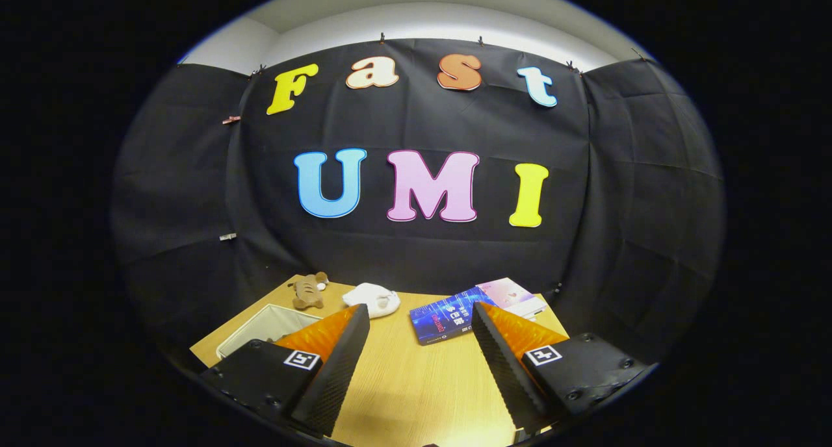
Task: Open the storage box then place both shoes into the box .Put the left shoe in first, then the right shoe, with the right side of both shoes facing outward in a uniform manner.
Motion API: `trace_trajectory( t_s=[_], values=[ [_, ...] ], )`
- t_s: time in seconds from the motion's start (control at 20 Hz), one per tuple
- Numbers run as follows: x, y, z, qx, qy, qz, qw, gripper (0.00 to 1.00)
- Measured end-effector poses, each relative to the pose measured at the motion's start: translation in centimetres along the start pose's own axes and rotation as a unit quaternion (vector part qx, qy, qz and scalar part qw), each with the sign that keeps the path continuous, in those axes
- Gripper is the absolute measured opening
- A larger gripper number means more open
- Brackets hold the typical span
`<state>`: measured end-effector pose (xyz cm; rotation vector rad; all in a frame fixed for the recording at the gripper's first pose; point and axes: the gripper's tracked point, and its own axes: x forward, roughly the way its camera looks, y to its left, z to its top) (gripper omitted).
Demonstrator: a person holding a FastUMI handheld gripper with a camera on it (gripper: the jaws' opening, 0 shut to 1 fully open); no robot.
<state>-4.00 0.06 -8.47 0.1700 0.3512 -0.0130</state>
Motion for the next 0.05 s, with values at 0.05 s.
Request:
trace_trajectory(
  t_s=[0.05],
  values=[
    [-0.05,-0.2,0.1,0.001,-0.001,0.0,1.0,0.98]
  ],
)
